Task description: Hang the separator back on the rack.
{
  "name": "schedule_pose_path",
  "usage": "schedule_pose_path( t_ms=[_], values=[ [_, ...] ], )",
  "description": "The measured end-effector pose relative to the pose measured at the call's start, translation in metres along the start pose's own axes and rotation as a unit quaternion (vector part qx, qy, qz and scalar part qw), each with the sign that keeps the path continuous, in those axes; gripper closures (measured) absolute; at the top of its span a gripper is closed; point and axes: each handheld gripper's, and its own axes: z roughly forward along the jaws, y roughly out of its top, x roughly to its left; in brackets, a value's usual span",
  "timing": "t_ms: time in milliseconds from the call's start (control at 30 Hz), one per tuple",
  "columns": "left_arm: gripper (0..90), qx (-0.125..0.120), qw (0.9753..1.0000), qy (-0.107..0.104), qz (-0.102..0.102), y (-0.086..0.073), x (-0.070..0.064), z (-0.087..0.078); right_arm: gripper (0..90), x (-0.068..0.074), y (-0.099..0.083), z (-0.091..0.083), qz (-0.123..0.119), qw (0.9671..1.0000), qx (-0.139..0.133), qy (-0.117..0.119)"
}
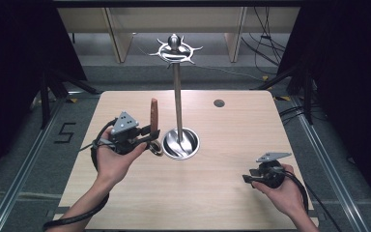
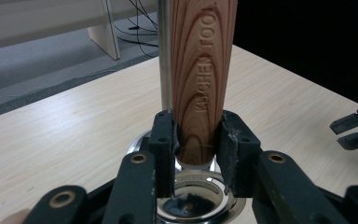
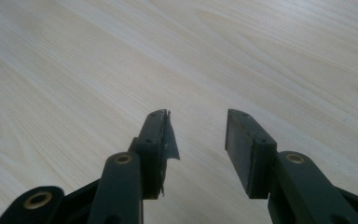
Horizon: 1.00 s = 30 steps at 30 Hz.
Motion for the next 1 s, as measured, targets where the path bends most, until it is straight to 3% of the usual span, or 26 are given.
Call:
schedule_pose_path(
  t_ms=[33,133,267,333,433,1000],
  values=[
    [68.2,-0.004,1.0000,-0.003,-0.002,0.000,0.000,0.000,59.7,-0.001,0.000,0.000,-0.009,0.9999,-0.005,-0.002],
    [68.2,-0.005,1.0000,0.002,-0.003,0.002,0.001,-0.001,59.7,0.000,0.000,0.000,0.003,1.0000,0.002,0.000],
    [68.2,-0.009,0.9999,0.003,-0.004,0.005,0.002,-0.001,59.7,0.000,0.000,0.000,0.003,1.0000,0.001,0.000],
    [68.2,-0.010,0.9999,0.003,-0.004,0.006,0.002,-0.002,59.8,-0.001,0.000,0.000,-0.008,1.0000,-0.004,-0.002],
    [68.2,-0.016,0.9998,0.004,-0.005,0.008,0.001,-0.002,59.7,0.000,0.000,0.000,0.000,1.0000,-0.001,0.000],
    [68.2,-0.026,0.9997,-0.002,-0.002,0.017,-0.001,0.001,59.6,0.000,0.000,-0.001,-0.001,1.0000,-0.002,-0.001]
  ],
)
